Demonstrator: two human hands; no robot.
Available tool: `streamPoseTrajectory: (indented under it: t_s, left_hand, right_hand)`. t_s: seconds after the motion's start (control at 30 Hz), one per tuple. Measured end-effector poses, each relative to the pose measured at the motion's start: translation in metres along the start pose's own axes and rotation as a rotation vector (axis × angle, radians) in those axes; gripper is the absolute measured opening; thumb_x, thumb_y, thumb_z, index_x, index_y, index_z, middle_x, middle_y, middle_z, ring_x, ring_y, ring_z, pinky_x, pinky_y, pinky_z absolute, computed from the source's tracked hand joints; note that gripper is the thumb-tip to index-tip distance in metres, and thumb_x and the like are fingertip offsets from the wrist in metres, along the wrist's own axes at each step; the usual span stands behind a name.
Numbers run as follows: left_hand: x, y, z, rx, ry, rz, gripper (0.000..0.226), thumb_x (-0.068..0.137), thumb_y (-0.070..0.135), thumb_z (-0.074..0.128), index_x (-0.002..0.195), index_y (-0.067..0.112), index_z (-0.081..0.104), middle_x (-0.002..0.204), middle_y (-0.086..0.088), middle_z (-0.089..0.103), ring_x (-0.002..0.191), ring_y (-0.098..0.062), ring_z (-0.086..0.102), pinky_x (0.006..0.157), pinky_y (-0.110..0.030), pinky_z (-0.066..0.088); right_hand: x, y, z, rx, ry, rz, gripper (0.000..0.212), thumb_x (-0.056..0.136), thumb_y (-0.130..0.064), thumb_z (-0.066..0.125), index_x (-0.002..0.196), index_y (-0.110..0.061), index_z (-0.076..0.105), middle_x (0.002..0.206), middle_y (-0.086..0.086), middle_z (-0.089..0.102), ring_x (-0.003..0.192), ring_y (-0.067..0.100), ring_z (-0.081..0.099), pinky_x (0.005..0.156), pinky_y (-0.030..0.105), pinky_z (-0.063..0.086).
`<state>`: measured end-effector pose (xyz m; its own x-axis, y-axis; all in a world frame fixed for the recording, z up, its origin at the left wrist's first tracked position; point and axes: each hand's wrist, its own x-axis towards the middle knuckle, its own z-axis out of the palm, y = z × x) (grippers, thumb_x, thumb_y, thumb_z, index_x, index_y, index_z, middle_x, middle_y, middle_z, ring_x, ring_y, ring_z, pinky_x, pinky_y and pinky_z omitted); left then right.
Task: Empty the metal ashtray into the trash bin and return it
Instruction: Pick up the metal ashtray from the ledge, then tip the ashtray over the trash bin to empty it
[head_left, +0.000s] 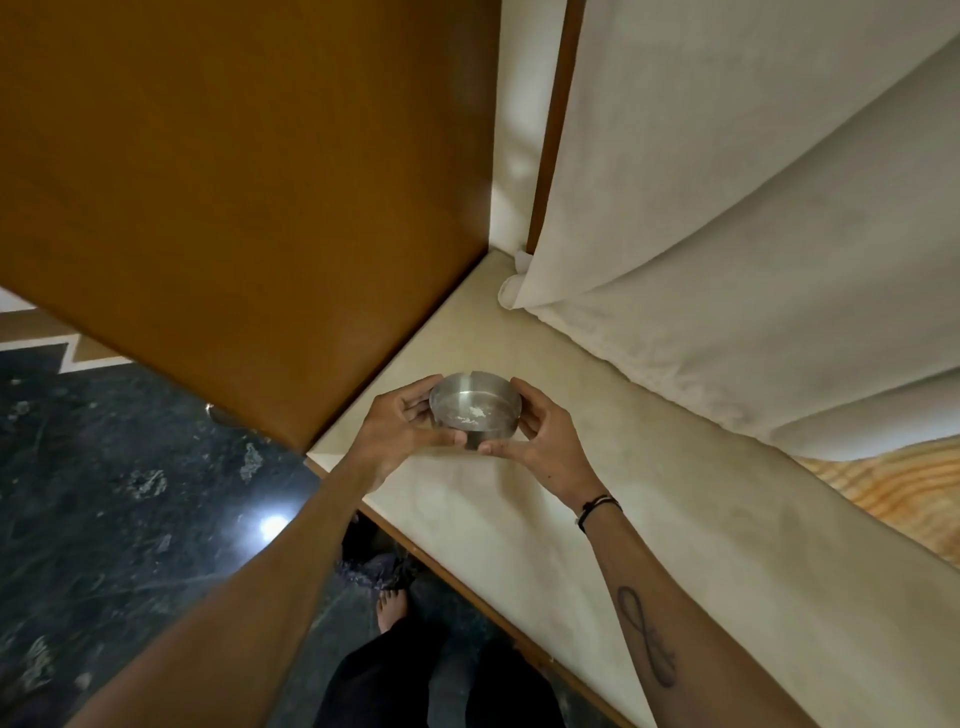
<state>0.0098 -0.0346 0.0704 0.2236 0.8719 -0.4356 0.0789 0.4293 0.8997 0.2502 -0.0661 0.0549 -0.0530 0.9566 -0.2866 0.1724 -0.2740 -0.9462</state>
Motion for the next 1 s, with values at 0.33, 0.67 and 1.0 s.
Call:
streamPoseTrajectory:
  t_s: [0.33,0.67,1.0]
  left_hand:
    - [-0.091,-0.067,-0.078,-0.105,0.03,-0.085,0.081,0.039,0.027,0.114,0.116,0.04,0.088,0.134,0.008,0.084,0.127,-0.013,0.079,0.102,-0.026,0.067]
    - [-0.149,-0.198,-0.229,-0.131,-0.012,-0.188,0.082,0.045,0.024,0.111,0.122,0.037,0.086,0.132,0.005,0.085,0.126,-0.012,0.08,0.098,-0.024,0.068]
    - [-0.126,-0.359,-0.299,-0.212,0.052,-0.265,0.101,0.053,0.025,0.105,0.146,0.007,0.072,0.133,-0.008,0.085,0.121,-0.018,0.082,0.102,-0.029,0.068]
  right_hand:
    - [-0.07,0.02,0.099,0.036,-0.109,0.037,0.088,0.068,-0.003,0.102,0.131,-0.047,0.061,0.127,-0.043,0.07,0.124,-0.013,0.066,0.1,0.008,0.053]
    - [-0.119,0.077,0.281,0.046,-0.092,0.184,0.109,0.073,-0.014,0.103,0.166,-0.017,0.046,0.162,-0.005,0.057,0.153,0.009,0.052,0.128,0.036,0.046]
    - [-0.099,0.203,0.38,0.012,-0.182,0.338,0.117,0.075,0.0,0.098,0.171,-0.012,0.031,0.169,-0.003,0.046,0.145,-0.006,0.052,0.123,0.023,0.047]
